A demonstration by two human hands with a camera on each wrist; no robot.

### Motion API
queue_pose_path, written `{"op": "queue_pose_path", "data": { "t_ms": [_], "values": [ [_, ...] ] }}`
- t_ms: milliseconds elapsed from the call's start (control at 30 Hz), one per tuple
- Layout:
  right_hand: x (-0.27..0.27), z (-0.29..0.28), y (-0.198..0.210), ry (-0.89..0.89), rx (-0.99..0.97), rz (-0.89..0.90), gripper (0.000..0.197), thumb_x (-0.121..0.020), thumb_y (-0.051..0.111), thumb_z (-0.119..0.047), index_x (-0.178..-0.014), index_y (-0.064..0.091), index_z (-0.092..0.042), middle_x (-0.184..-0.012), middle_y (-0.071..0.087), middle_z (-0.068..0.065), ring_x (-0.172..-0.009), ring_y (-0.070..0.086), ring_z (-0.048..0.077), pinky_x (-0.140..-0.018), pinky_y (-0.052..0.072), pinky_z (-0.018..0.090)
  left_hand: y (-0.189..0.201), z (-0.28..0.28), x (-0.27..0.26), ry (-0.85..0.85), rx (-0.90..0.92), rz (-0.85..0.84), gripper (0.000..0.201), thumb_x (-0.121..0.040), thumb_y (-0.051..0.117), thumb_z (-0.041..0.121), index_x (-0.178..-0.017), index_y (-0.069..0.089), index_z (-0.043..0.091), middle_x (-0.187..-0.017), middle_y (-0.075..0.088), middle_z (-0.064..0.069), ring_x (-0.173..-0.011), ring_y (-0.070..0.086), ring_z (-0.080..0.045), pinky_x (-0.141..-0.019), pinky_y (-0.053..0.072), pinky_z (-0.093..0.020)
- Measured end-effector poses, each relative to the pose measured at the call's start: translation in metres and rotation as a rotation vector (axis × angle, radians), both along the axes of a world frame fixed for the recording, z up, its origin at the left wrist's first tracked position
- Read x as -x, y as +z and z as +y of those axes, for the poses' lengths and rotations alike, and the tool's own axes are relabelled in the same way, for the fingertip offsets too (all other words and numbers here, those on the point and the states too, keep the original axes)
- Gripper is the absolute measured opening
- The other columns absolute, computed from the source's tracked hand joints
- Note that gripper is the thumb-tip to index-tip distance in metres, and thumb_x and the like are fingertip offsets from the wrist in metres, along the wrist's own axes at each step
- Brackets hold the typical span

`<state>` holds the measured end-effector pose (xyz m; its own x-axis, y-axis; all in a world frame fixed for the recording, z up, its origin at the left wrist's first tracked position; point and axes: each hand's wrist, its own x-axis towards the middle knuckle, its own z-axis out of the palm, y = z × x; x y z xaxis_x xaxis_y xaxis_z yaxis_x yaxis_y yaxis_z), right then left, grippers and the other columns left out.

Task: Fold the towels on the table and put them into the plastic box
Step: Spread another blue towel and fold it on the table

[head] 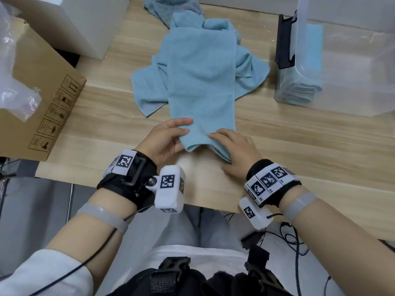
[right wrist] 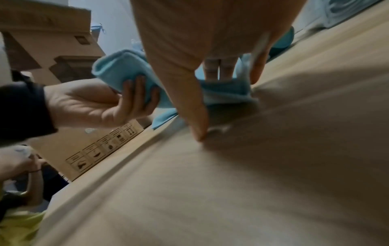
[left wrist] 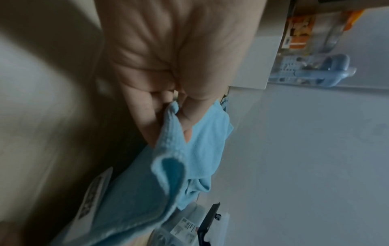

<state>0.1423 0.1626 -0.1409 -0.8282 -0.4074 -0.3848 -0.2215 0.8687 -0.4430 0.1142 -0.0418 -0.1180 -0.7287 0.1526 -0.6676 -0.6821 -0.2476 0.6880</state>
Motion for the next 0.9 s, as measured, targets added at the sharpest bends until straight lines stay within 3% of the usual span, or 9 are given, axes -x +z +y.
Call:
{"op": "queue_pose_path", "data": {
  "t_ms": [167,267,367,467,533,600,667,767,900],
  "values": [
    [0.003,0.017,-0.01,-0.135,0.118,0.056,0.053,-0.073,0.055,0.002,-0.12,0.055,-0.022,-0.136,0.048,-0.002,-0.129,0.04,0.02,-0.104,0.027,0.035,-0.002,-0.012,-0.009,0.087,-0.096,-0.11,0.036,-0.088,0.027,-0.006,-0.095,0.061,0.004,-0.077,0.073,-0.009,-0.067,0.071,-0.017,-0.056,0.057,-0.025],
    [0.003,0.023,-0.011,-0.191,0.293,0.131,0.032,-0.077,0.056,0.001,-0.102,0.067,-0.016,-0.115,0.065,0.003,-0.113,0.057,0.025,-0.101,0.039,0.042,-0.007,-0.019,-0.017,0.044,-0.008,-0.112,0.049,-0.08,0.018,-0.013,-0.094,0.061,0.005,-0.085,0.069,-0.012,-0.063,0.07,-0.016,-0.053,0.056,-0.024],
    [0.003,0.026,-0.006,-0.323,0.39,0.065,0.019,-0.081,0.062,-0.006,-0.098,0.069,-0.014,-0.1,0.069,0.001,-0.1,0.062,0.022,-0.091,0.044,0.029,-0.014,-0.024,-0.026,-0.072,0.149,-0.059,0.059,-0.073,0.017,-0.024,-0.098,0.06,0.007,-0.083,0.067,-0.008,-0.06,0.066,-0.012,-0.05,0.054,-0.018],
    [0.005,0.027,-0.002,-0.412,0.436,0.029,0.012,-0.082,0.065,-0.016,-0.093,0.069,-0.015,-0.088,0.067,-0.004,-0.091,0.062,0.019,-0.083,0.044,0.028,-0.021,-0.031,-0.033,-0.175,0.241,0.013,0.057,-0.076,0.032,-0.028,-0.108,0.06,0.01,-0.071,0.072,0.0,-0.064,0.066,-0.01,-0.06,0.055,-0.018],
    [0.008,0.027,-0.001,-0.451,0.425,0.011,0.012,-0.084,0.063,-0.018,-0.093,0.069,-0.014,-0.088,0.068,0.001,-0.087,0.06,0.018,-0.08,0.042,0.028,-0.024,-0.032,-0.036,-0.251,0.386,0.099,0.048,-0.076,0.053,-0.021,-0.11,0.062,0.011,-0.081,0.066,-0.009,-0.075,0.06,-0.018,-0.064,0.052,-0.018],
    [0.01,0.025,-0.001,-0.452,0.396,0.003,0.012,-0.085,0.061,-0.021,-0.093,0.068,-0.015,-0.086,0.067,0.002,-0.085,0.06,0.02,-0.078,0.043,0.031,-0.026,-0.03,-0.038,-0.292,0.533,0.163,0.033,-0.074,0.068,-0.006,-0.095,0.067,0.02,-0.087,0.062,-0.011,-0.08,0.054,-0.021,-0.069,0.048,-0.023],
    [0.013,0.023,-0.002,-0.452,0.359,-0.006,0.013,-0.086,0.06,-0.025,-0.092,0.067,-0.016,-0.085,0.067,0.004,-0.086,0.061,0.024,-0.079,0.045,0.036,-0.026,-0.027,-0.038,-0.313,0.644,0.193,0.012,-0.074,0.075,0.015,-0.074,0.068,0.024,-0.072,0.057,-0.004,-0.071,0.049,-0.017,-0.066,0.04,-0.028],
    [0.019,0.021,-0.004,-0.471,0.276,-0.042,0.019,-0.086,0.059,-0.031,-0.09,0.067,-0.015,-0.088,0.069,0.009,-0.087,0.061,0.026,-0.078,0.045,0.037,-0.025,-0.027,-0.036,-0.355,0.773,0.199,0.039,-0.078,0.069,0.037,-0.058,0.056,0.007,-0.055,0.042,-0.003,-0.054,0.037,-0.016,-0.056,0.026,-0.029],
    [0.027,0.018,-0.007,-0.481,0.155,-0.072,0.029,-0.088,0.055,-0.035,-0.094,0.065,-0.009,-0.096,0.069,0.014,-0.092,0.06,0.03,-0.073,0.041,0.033,-0.03,-0.027,-0.028,-0.331,0.876,0.168,0.046,-0.082,0.063,0.041,-0.049,0.044,0.015,-0.048,0.044,0.0,-0.051,0.04,-0.016,-0.054,0.03,-0.028]
  ]
}}
